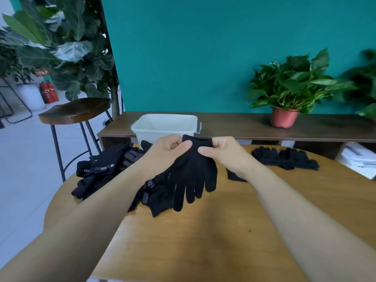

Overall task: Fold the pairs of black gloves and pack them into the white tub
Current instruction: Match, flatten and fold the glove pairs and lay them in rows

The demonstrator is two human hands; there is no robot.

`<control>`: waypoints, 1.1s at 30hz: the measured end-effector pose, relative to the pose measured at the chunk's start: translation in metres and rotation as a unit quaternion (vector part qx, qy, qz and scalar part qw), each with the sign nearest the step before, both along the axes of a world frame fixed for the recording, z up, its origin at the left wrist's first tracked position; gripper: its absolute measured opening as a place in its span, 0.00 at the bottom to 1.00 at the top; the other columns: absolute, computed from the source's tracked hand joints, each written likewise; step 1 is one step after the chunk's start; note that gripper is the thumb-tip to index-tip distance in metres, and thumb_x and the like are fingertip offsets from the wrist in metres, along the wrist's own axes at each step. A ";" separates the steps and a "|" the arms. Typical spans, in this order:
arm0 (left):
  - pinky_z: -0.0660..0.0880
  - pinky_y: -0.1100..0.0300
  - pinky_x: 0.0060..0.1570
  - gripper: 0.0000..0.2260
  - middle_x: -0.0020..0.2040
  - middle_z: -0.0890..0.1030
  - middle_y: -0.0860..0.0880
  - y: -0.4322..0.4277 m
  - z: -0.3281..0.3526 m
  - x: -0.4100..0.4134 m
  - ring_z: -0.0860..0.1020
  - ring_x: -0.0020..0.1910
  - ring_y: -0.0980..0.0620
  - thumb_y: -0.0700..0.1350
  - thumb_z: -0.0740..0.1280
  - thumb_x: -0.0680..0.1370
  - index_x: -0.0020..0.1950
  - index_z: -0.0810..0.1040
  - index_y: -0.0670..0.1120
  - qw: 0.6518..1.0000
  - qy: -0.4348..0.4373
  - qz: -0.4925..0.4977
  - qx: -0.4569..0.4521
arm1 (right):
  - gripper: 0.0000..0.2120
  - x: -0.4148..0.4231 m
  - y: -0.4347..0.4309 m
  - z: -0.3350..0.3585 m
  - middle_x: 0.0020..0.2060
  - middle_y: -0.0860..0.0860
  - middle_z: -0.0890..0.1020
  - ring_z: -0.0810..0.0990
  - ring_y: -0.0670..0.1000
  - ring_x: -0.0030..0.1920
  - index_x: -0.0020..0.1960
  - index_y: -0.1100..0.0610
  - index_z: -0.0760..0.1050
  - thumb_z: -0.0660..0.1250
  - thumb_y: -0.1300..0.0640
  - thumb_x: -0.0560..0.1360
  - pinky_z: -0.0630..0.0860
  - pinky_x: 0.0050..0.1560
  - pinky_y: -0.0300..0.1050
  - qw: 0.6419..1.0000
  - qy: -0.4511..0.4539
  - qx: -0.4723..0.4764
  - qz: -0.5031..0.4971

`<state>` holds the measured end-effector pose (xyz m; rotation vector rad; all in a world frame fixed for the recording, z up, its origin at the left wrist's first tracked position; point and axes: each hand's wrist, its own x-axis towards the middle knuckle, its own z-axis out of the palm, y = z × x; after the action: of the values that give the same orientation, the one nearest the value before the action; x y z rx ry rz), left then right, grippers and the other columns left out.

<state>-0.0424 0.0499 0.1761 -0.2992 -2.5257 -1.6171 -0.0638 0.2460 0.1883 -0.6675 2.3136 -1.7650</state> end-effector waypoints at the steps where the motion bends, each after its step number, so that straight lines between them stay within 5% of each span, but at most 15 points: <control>1: 0.78 0.61 0.42 0.13 0.39 0.84 0.50 0.006 -0.001 0.001 0.82 0.38 0.51 0.51 0.67 0.80 0.49 0.74 0.41 0.999 -0.026 -0.019 0.017 | 0.05 0.001 0.005 -0.001 0.42 0.50 0.86 0.84 0.45 0.43 0.47 0.58 0.82 0.68 0.60 0.79 0.77 0.44 0.37 1.000 0.003 0.008 -0.006; 4: 0.80 0.53 0.52 0.14 0.47 0.86 0.46 0.017 -0.008 0.002 0.85 0.46 0.47 0.47 0.72 0.77 0.58 0.76 0.41 0.995 -0.074 -0.048 0.038 | 0.09 0.004 0.021 -0.004 0.37 0.49 0.85 0.82 0.43 0.37 0.41 0.59 0.80 0.66 0.60 0.80 0.76 0.38 0.34 1.000 -0.016 0.003 -0.019; 7: 0.73 0.47 0.55 0.35 0.45 0.81 0.42 0.026 -0.011 0.002 0.77 0.44 0.45 0.62 0.77 0.67 0.54 0.75 0.32 0.994 -0.089 -0.062 0.016 | 0.10 0.003 0.036 -0.011 0.40 0.53 0.86 0.82 0.47 0.39 0.41 0.59 0.80 0.67 0.59 0.80 0.77 0.42 0.40 0.999 -0.027 0.014 -0.031; 10: 0.77 0.44 0.60 0.21 0.51 0.85 0.38 0.039 -0.014 -0.003 0.83 0.51 0.41 0.50 0.73 0.76 0.56 0.79 0.33 0.990 -0.115 -0.079 0.023 | 0.13 -0.001 0.050 -0.019 0.38 0.51 0.85 0.81 0.49 0.40 0.36 0.55 0.79 0.68 0.55 0.79 0.75 0.46 0.45 0.998 -0.046 0.021 -0.047; 14: 0.80 0.57 0.50 0.05 0.48 0.86 0.45 0.055 -0.026 -0.020 0.85 0.49 0.47 0.42 0.69 0.79 0.50 0.85 0.46 0.984 -0.137 -0.108 0.033 | 0.13 -0.014 0.066 -0.031 0.41 0.55 0.86 0.80 0.55 0.43 0.38 0.57 0.80 0.68 0.52 0.79 0.77 0.52 0.54 0.995 -0.065 0.044 -0.063; 17: 0.79 0.60 0.44 0.10 0.42 0.86 0.49 0.063 -0.034 -0.037 0.85 0.43 0.52 0.43 0.69 0.80 0.41 0.86 0.51 0.980 -0.158 -0.118 0.019 | 0.13 -0.027 0.075 -0.040 0.37 0.53 0.83 0.80 0.52 0.41 0.37 0.57 0.77 0.66 0.56 0.80 0.78 0.49 0.48 0.994 -0.074 0.030 -0.076; 21: 0.78 0.56 0.54 0.06 0.51 0.86 0.46 0.073 -0.043 -0.061 0.84 0.52 0.49 0.43 0.68 0.80 0.54 0.83 0.45 0.975 -0.179 -0.134 0.002 | 0.14 -0.048 0.087 -0.046 0.32 0.48 0.81 0.77 0.43 0.31 0.36 0.59 0.76 0.65 0.57 0.81 0.74 0.33 0.33 0.992 -0.083 0.027 -0.091; 23: 0.76 0.65 0.44 0.05 0.46 0.87 0.49 0.078 -0.044 -0.073 0.85 0.45 0.54 0.43 0.67 0.81 0.51 0.83 0.44 0.979 -0.167 -0.119 -0.014 | 0.13 -0.061 0.091 -0.047 0.35 0.50 0.82 0.77 0.44 0.34 0.41 0.64 0.78 0.65 0.57 0.81 0.74 0.37 0.35 0.992 -0.076 0.037 -0.092; 27: 0.71 0.73 0.31 0.07 0.37 0.85 0.53 0.090 -0.039 -0.088 0.80 0.31 0.63 0.40 0.66 0.82 0.44 0.79 0.45 0.988 -0.113 -0.091 -0.049 | 0.15 -0.076 0.099 -0.045 0.29 0.46 0.79 0.74 0.43 0.30 0.36 0.57 0.75 0.65 0.57 0.80 0.71 0.34 0.35 0.991 -0.056 0.035 -0.117; 29: 0.73 0.69 0.34 0.04 0.39 0.86 0.50 0.091 -0.047 -0.090 0.80 0.33 0.60 0.39 0.66 0.81 0.47 0.80 0.43 0.990 -0.094 -0.087 -0.067 | 0.12 -0.074 0.106 -0.045 0.30 0.50 0.81 0.76 0.42 0.30 0.39 0.61 0.77 0.66 0.58 0.80 0.71 0.34 0.34 0.993 -0.039 0.047 -0.105; 33: 0.78 0.54 0.50 0.10 0.44 0.86 0.50 0.087 -0.091 -0.067 0.83 0.44 0.50 0.38 0.69 0.78 0.53 0.83 0.51 0.981 -0.111 -0.115 -0.114 | 0.06 -0.053 0.117 -0.079 0.44 0.63 0.83 0.79 0.55 0.39 0.49 0.63 0.83 0.69 0.62 0.77 0.76 0.46 0.48 0.991 -0.052 0.121 -0.038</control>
<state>-0.1095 0.1366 0.0846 -0.4770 -2.9508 -1.5082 -0.1173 0.3631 0.1097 -0.4405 2.4547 -1.4741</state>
